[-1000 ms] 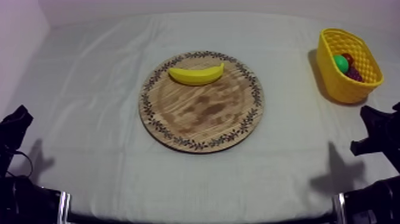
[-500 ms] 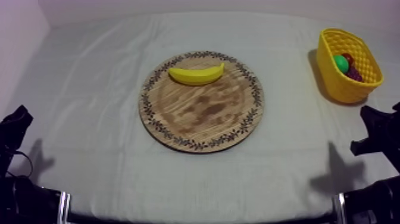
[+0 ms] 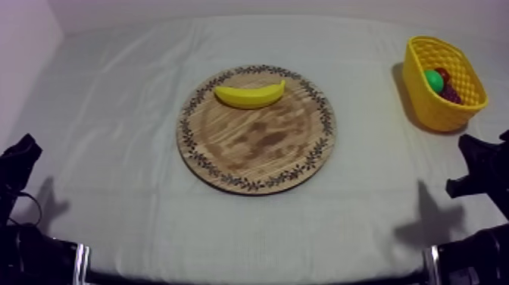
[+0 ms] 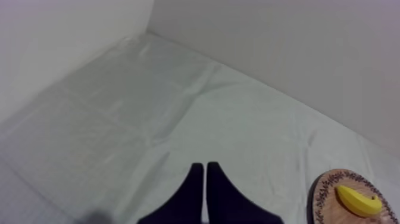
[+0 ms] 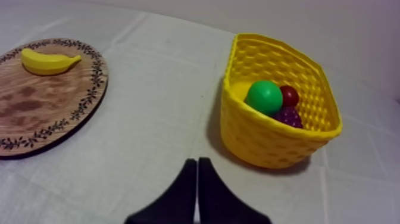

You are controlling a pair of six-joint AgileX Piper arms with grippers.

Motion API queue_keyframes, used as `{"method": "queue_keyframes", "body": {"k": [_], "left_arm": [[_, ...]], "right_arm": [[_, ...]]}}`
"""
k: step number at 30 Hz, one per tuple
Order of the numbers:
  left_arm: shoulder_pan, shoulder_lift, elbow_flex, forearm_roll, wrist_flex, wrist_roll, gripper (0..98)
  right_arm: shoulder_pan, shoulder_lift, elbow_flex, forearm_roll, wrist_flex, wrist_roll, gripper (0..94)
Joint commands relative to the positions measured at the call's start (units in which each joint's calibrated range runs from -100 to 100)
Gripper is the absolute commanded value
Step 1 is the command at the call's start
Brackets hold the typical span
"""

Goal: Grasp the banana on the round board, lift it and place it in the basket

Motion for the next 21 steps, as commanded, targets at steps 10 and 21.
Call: {"method": "queue_keyframes", "body": {"k": [10,21], "left_arm": [[-0.02,0.04,0.00,0.03,0.00,0.02,0.1],[-0.02,0.04,0.00,0.03,0.00,0.01,0.1]], "right_arm": [[0.00,-0.01,0.02,0.01,-0.02,-0.76,0.6],[-0.99,12.25,-8.12,-7.52,-3.43,5.81,0.6]]}}
